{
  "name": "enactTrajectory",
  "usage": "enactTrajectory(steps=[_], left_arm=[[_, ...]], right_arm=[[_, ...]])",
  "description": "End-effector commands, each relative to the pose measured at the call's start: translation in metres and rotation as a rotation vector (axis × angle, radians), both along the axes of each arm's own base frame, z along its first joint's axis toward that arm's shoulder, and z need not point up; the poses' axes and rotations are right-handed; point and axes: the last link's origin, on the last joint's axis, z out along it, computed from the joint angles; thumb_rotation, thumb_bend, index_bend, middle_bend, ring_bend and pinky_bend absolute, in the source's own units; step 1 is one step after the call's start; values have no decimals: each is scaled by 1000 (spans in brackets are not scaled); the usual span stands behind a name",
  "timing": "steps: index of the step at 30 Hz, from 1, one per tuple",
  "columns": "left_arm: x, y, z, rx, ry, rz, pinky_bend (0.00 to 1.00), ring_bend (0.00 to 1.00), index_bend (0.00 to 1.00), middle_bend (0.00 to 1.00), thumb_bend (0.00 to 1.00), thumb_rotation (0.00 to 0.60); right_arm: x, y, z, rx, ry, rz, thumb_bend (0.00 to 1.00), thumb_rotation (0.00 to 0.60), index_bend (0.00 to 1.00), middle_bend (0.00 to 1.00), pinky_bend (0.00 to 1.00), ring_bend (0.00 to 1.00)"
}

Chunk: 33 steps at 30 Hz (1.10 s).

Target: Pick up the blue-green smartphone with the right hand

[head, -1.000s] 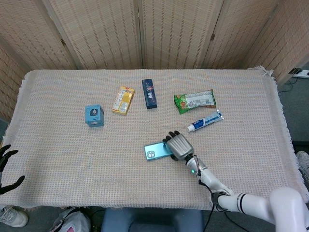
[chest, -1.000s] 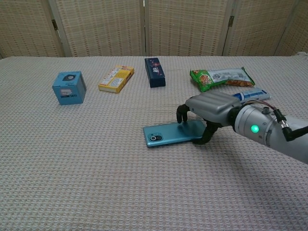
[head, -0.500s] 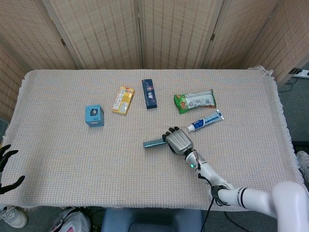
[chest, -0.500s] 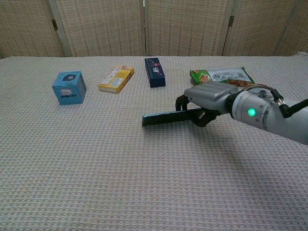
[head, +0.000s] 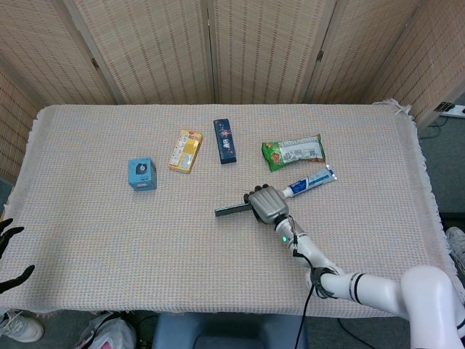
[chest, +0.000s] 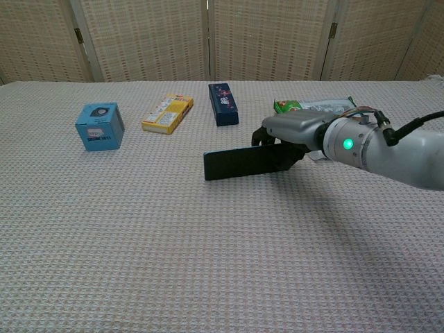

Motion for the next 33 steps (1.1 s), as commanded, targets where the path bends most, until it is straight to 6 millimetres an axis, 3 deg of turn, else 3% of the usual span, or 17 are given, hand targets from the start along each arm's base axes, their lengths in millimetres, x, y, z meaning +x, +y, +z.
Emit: enactTrajectory(steps=[1,9,12,16,21,25,33], left_arm=[[0,0,0,0,-1,-1,195,150,232,145,211,600],[1,0,-1,-5,1,-5,195,150,232,145,211,600],[1,0,-1,-2,1,-4,195,150,232,145,212,600],[1,0,0,1,0,-5,195,150,232,145,211,600],[2,0,0,2,-1,-10,195,150,232,145,211,600],[3,3,-1,2,-4,-18,195,150,232,145,211,600],[13,11,-8,-3,-9,-56,195,150,232,145,211,600]], right_arm=[[0,-3,2,1,-10,-17,761,600,429,437,290,283],[-2,-7,6,-6,-19,-44,775,600,479,471,291,311],[-3,-8,6,-22,-4,-33,737,600,478,430,291,311],[-1,-8,13,-63,-7,-7,662,600,403,354,291,282],[-7,1,41,-160,-3,45,638,600,353,324,292,259],[-17,19,76,-235,2,71,559,600,335,314,292,252],[-51,82,146,-346,9,74,327,600,328,310,292,252]])
